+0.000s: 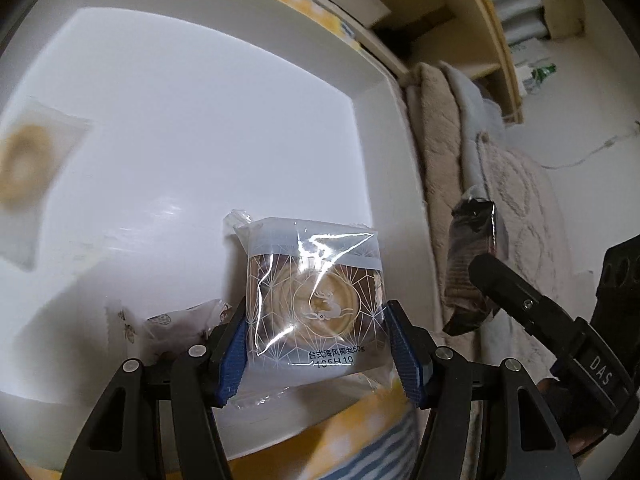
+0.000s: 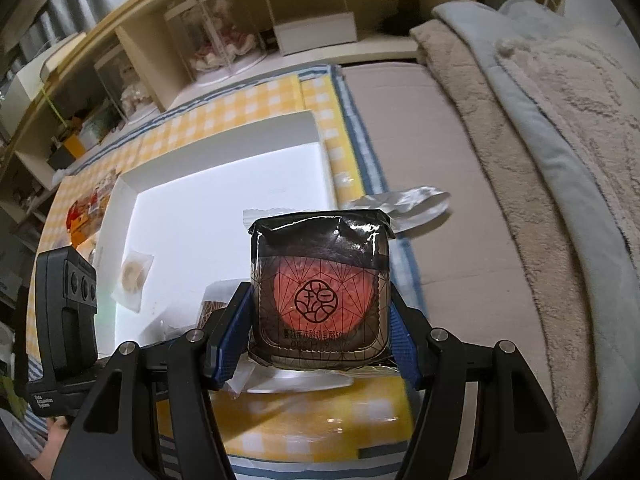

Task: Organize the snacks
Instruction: 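Carry both mooncakes into the white tray and open both tools to release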

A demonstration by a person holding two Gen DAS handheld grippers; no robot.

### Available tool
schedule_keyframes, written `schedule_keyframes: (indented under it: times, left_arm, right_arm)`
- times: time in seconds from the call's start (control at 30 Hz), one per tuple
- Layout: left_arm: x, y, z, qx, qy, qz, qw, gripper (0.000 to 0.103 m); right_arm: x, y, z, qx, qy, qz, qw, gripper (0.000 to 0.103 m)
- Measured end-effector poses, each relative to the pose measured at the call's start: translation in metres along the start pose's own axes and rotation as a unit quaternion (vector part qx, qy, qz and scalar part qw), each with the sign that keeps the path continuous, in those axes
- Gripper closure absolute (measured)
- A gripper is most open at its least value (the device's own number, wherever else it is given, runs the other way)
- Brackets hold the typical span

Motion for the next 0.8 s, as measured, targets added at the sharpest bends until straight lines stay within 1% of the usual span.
schedule_keyframes:
  times: [0.03, 0.1, 0.23, 0.37, 0.47, 0.5, 0.53, 0.57, 0.6, 0.63, 0.67, 0.77, 0.8]
  left_arm:
    - [0.001, -0.004, 0.001, 0.007, -0.001, -0.004, 1.0000, 0.042]
    - [0.007, -0.012, 0.014, 0.033, -0.004, -0.017, 0.9993, 0.042]
    - [0.017, -0.019, 0.025, 0.074, -0.012, -0.036, 0.9965, 0.041]
    - [0.024, -0.015, 0.024, 0.069, -0.024, -0.031, 0.9969, 0.040]
    - [0.026, -0.012, 0.013, 0.057, -0.017, -0.024, 0.9979, 0.034]
    - [0.027, -0.012, 0.011, 0.058, -0.011, -0.023, 0.9980, 0.031]
    - [0.022, -0.018, 0.005, 0.062, -0.007, -0.026, 0.9977, 0.030]
    - [0.020, -0.023, 0.002, 0.068, -0.005, -0.029, 0.9973, 0.029]
    - [0.021, -0.022, 0.000, 0.074, 0.003, -0.026, 0.9969, 0.029]
    - [0.010, -0.034, -0.003, 0.076, 0.009, -0.025, 0.9967, 0.029]
    - [0.007, -0.037, -0.004, 0.079, 0.014, -0.024, 0.9965, 0.028]
    - [0.001, -0.043, -0.013, 0.091, 0.026, -0.023, 0.9952, 0.021]
    - [0.000, -0.045, -0.014, 0.095, 0.030, -0.023, 0.9948, 0.017]
  right_arm:
    - [-0.001, 0.002, 0.004, 0.005, -0.001, 0.003, 1.000, 0.039]
    - [-0.001, 0.005, 0.010, 0.011, -0.003, 0.006, 1.000, 0.039]
    - [-0.005, 0.015, 0.022, 0.022, -0.011, 0.020, 1.000, 0.039]
    - [-0.008, 0.025, 0.030, 0.035, -0.013, 0.030, 0.999, 0.039]
    - [-0.008, 0.032, 0.033, 0.062, 0.001, 0.037, 0.997, 0.036]
    - [-0.008, 0.032, 0.032, 0.062, 0.004, 0.037, 0.997, 0.030]
    - [-0.007, 0.030, 0.031, 0.058, 0.005, 0.035, 0.998, 0.024]
    - [-0.007, 0.028, 0.030, 0.053, 0.003, 0.032, 0.998, 0.023]
    - [-0.007, 0.025, 0.030, 0.047, 0.000, 0.029, 0.998, 0.023]
    - [-0.008, 0.024, 0.029, 0.042, -0.005, 0.028, 0.999, 0.023]
    - [-0.009, 0.022, 0.029, 0.037, -0.011, 0.030, 0.999, 0.023]
    - [-0.015, 0.018, 0.029, 0.033, -0.019, 0.036, 0.999, 0.022]
    - [-0.017, 0.017, 0.028, 0.034, -0.019, 0.037, 0.999, 0.022]
Point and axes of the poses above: each gripper's, at about its wrist camera, not at the fingertips, and y roughly the way its jaws point, z to its left, x to its top, the point moved 7 cm from there along y, roughly the way its jaws point, and after that the axes turned 2 degrees about z, right-handed, at the moved point
